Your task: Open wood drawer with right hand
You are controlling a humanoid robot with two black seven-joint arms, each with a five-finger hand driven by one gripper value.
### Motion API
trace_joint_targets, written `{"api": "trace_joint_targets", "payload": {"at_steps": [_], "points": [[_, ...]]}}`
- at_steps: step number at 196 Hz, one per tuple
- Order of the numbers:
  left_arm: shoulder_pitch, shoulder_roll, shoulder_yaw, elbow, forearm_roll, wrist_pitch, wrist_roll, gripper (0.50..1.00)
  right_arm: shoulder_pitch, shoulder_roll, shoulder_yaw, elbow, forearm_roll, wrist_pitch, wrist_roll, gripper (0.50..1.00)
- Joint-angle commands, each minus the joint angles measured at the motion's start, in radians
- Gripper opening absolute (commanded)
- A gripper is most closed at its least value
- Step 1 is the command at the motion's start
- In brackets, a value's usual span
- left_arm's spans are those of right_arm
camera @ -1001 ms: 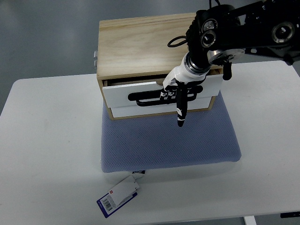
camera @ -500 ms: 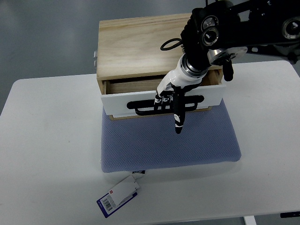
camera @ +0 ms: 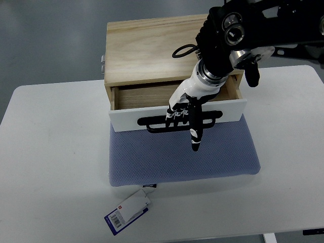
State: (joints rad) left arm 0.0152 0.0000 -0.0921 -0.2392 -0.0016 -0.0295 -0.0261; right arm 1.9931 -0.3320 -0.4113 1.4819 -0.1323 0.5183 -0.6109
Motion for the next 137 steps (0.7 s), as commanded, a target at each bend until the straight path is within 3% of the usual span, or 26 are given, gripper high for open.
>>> {"api": "trace_joint_targets", "payload": {"at_steps": [1,137], "points": [[0.0,0.0,0.0,0.0,0.0,0.0,0.0,1.0,0.006,-0.013,0.0,0.017,0.0,0.012,0.0,0.944],[0.0,0.0,0.0,0.001,0.0,0.0,0.0,1.0,0.021,-0.059,0.008,0.067,0.039,0.069,0.003,0.944]]}}
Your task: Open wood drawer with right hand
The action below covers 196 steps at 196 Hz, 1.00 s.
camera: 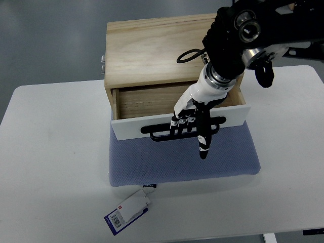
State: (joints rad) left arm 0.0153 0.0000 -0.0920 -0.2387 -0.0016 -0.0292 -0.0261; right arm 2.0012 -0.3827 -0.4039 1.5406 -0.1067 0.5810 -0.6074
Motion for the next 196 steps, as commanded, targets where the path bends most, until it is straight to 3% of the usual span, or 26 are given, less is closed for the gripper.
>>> {"api": "trace_joint_targets", "payload": {"at_steps": [1,102,131,165,196], "points": [[0.0,0.0,0.0,0.001,0.0,0.0,0.0,1.0,0.013,-0.008,0.0,0.009,0.013,0.007,0.0,0.944],[0.0,0.0,0.0,0.001,0.0,0.0,0.0,1.0,0.036,-0.028,0.034,0.01,0.053,0.014,-0.002,0.944],[0.0,0.0,0.0,0.001,0.0,0.0,0.0,1.0,0.048,-0.076,0.111,-0.045,0.056,0.01,0.0,0.944],[0.0,0.0,0.003,-0.001,0.0,0.0,0.0,1.0,0.016,-0.142,0.3,-0.254,0.058,-0.001,0.031,0.944],[0.0,0.0,0.006,-0.001,0.0,0.0,0.0,1.0,-0.139,-0.177,0.461,-0.45,0.052,-0.044,0.083,0.944]]}}
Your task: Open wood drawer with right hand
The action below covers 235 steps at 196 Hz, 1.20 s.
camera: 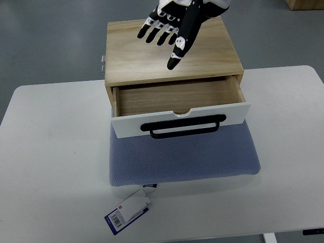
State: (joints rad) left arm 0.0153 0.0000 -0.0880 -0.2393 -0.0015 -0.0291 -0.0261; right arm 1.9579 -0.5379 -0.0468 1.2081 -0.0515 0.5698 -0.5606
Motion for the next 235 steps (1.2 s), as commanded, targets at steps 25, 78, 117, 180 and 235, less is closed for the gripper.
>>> {"api": "trace_joint_targets", "payload": {"at_steps": [25,78,117,180,235], "points": [[0.0,0.0,0.002,0.0,0.0,0.0,0.0,1.0,-0.267,-0.04,0.294,-0.256,-0.01,-0.082,0.102,0.946],[0.0,0.0,0.002,-0.002,0.0,0.0,0.0,1.0,-0.666,0.01,0.833,-0.433,0.001,-0.171,0.287,0.944],[0.0,0.0,0.004,-0.005,0.0,0.0,0.0,1.0,-0.892,0.161,1.191,-0.614,0.001,-0.22,0.472,0.946],[0.0,0.0,0.008,-0.006,0.002,0.0,0.005,1.0,-1.08,0.374,1.545,-0.68,0.001,-0.199,0.496,0.946],[0.0,0.0,0.007,-0.008,0.002,0.0,0.005,1.0,-1.133,0.426,1.59,-0.682,-0.004,-0.195,0.525,0.946]]}}
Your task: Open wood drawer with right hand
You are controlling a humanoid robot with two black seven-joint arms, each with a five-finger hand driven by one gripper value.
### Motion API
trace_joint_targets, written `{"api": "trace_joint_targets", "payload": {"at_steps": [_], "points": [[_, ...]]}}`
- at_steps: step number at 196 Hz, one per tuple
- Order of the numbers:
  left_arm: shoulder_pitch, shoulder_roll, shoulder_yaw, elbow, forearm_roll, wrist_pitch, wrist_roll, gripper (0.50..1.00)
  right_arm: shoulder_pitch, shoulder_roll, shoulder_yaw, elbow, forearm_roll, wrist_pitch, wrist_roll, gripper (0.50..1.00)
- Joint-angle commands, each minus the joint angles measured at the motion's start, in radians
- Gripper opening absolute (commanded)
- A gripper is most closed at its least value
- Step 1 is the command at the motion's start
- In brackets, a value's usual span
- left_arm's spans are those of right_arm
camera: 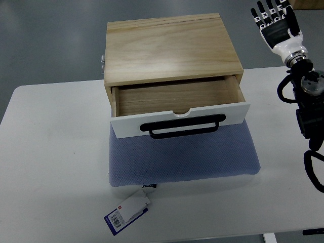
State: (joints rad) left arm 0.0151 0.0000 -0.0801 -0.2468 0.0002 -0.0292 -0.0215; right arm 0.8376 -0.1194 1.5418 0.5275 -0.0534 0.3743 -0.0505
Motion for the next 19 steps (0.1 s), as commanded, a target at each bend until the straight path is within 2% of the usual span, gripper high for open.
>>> {"api": "trace_joint_targets", "payload": {"at_steps": [1,19], "points": [[0.0,0.0,-0.001,0.0,0.0,0.0,0.0,1.0,-0.012,0.007,0.001,-0.001,-0.002,0.0,0.015,0.946],[0.0,0.0,-0.001,0.0,-0.002,0.0,0.0,1.0,-0.018,0.01,0.001,-0.003,-0.003,0.0,0.029,0.946]]}}
